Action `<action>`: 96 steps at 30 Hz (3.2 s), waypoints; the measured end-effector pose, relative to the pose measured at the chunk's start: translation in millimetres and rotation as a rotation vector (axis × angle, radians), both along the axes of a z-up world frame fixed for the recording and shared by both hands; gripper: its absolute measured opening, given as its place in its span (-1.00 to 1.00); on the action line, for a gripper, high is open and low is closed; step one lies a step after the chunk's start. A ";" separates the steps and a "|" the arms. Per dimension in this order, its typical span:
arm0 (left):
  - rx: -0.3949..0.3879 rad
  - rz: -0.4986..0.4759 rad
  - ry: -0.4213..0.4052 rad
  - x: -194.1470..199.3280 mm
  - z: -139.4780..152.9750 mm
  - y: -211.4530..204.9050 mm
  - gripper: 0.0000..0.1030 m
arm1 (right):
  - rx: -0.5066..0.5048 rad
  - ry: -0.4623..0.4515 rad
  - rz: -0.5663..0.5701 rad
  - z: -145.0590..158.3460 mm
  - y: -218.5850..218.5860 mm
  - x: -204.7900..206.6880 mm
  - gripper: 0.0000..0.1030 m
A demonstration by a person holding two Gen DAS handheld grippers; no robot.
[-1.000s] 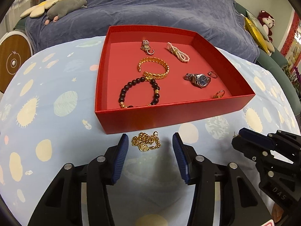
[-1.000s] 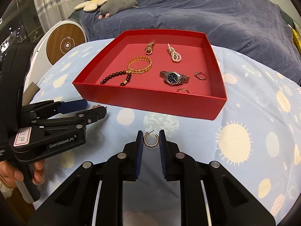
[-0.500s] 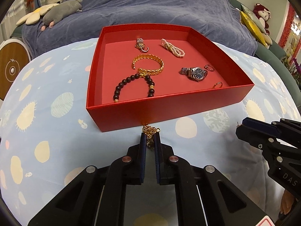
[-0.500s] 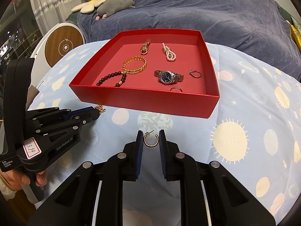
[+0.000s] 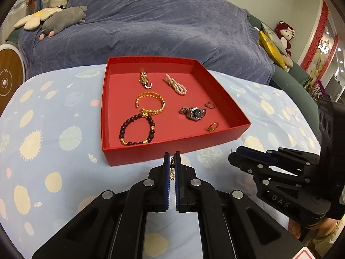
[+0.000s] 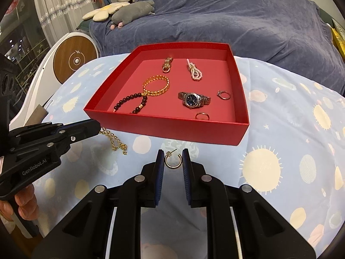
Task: Organize jewelry
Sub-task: 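Lift chain and earring with both grippers over the red box, then lower chain and earring into the red box and open both grippers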
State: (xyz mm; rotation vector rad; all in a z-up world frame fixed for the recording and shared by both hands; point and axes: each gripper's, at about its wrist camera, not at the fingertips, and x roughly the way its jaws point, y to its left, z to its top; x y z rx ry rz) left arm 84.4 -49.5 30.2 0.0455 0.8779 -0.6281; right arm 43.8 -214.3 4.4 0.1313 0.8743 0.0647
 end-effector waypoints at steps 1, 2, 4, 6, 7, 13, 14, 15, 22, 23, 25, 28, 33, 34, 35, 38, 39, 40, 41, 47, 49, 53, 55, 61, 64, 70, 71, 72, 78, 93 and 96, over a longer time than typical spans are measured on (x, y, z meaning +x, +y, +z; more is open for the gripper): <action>-0.012 -0.001 -0.011 -0.4 5.4 -0.5 -0.96 | 0.002 -0.008 -0.004 2.8 -1.4 0.1 -0.68; -0.023 -0.002 -0.021 -0.6 10.6 -0.2 -0.96 | 0.003 -0.014 -0.009 4.9 -2.5 0.2 -0.68; -0.047 0.003 -0.040 0.8 20.9 1.9 -0.96 | 0.006 -0.023 -0.018 8.4 -5.5 -0.2 -0.68; -0.060 0.012 -0.055 3.2 28.3 5.3 -0.96 | 0.007 -0.027 -0.025 9.8 -7.9 -0.4 -0.68; -0.067 0.016 -0.057 4.1 30.4 7.1 -0.96 | 0.007 -0.027 -0.027 9.9 -8.7 -0.7 -0.68; -0.083 0.044 -0.075 10.1 38.4 19.4 -0.96 | 0.008 -0.030 -0.034 10.9 -10.7 -0.5 -0.68; -0.088 0.049 -0.076 11.6 39.9 22.1 -0.97 | 0.007 -0.033 -0.034 11.6 -10.7 -1.1 -0.68; -0.093 0.055 -0.077 13.0 41.4 25.1 -0.97 | 0.005 -0.036 -0.033 12.5 -10.9 -0.7 -0.68; -0.130 0.109 -0.122 31.9 66.0 31.9 -0.97 | 0.012 -0.101 -0.023 41.9 -9.8 14.2 -0.68; -0.134 0.114 -0.132 36.3 70.5 29.6 -0.96 | 0.006 -0.120 -0.022 49.2 -9.4 18.6 -0.68; -0.139 0.118 -0.150 46.2 79.2 23.3 -0.96 | 0.001 -0.151 -0.019 62.3 -9.8 27.4 -0.68; -0.127 0.117 -0.166 62.3 85.0 11.4 -0.96 | -0.014 -0.175 -0.021 73.5 -15.1 41.8 -0.68; -0.073 0.127 -0.183 95.1 80.9 -7.3 -0.96 | -0.018 -0.171 -0.031 72.0 -22.0 75.7 -0.68; -0.069 0.131 -0.183 102.3 79.8 -10.9 -0.96 | -0.020 -0.167 -0.033 69.1 -22.8 84.8 -0.68; -0.068 0.135 -0.183 110.4 78.8 -15.1 -0.96 | -0.021 -0.162 -0.036 66.1 -23.2 90.7 -0.68; -0.066 0.149 -0.186 129.7 74.6 -24.4 -0.96 | -0.018 -0.141 -0.045 53.6 -26.3 109.8 -0.68; -0.064 0.153 -0.186 135.1 72.6 -27.1 -0.96 | -0.016 -0.136 -0.047 50.2 -27.3 113.6 -0.68; -0.062 0.153 -0.183 140.8 69.7 -30.6 -0.96 | -0.013 -0.130 -0.050 46.1 -28.6 117.7 -0.68; -0.059 0.157 -0.181 145.1 66.8 -32.8 -0.96 | -0.010 -0.125 -0.052 42.5 -29.9 121.1 -0.68; -0.015 0.176 -0.156 167.6 43.1 -43.0 -0.96 | -0.004 -0.105 -0.060 26.7 -34.3 136.8 -0.68; -0.003 0.180 -0.146 173.3 35.3 -44.8 -0.96 | -0.007 -0.101 -0.061 23.2 -34.7 140.5 -0.68; 0.017 0.187 -0.132 181.7 22.3 -46.0 -0.96 | -0.007 -0.096 -0.061 17.7 -36.4 144.4 -0.68; 0.022 0.190 -0.128 183.5 17.7 -46.1 -0.96 | -0.008 -0.093 -0.062 15.6 -37.2 145.7 -0.68; 0.038 0.192 -0.133 182.7 9.6 -46.4 -0.96 | -0.006 -0.090 -0.064 12.9 -38.7 146.1 -0.68; 0.031 0.193 -0.130 183.7 10.1 -46.3 -0.96 | -0.008 -0.090 -0.066 12.0 -39.8 147.0 -0.68; 0.014 0.195 -0.148 189.2 21.9 -46.8 -0.96 | -0.002 -0.096 -0.070 13.0 -43.2 150.6 -0.68; 0.011 0.194 -0.152 190.5 24.9 -47.1 -0.96 | 0.000 -0.099 -0.070 14.0 -43.7 151.2 -0.68; 0.008 0.193 -0.157 191.3 27.8 -47.5 -0.96 | 0.003 -0.102 -0.070 14.4 -44.7 150.9 -0.68; -0.007 0.186 -0.168 193.9 35.9 -50.4 -0.96 | 0.005 -0.110 -0.064 16.5 -45.9 156.1 -0.68; 0.024 0.186 -0.125 196.8 12.0 -51.9 -0.95 | 0.007 -0.065 -0.068 -2.7 -47.5 161.6 -0.68; 0.034 0.194 -0.128 194.9 10.1 -51.6 -0.92 | -0.005 -0.068 -0.067 -2.1 -45.9 160.0 -0.67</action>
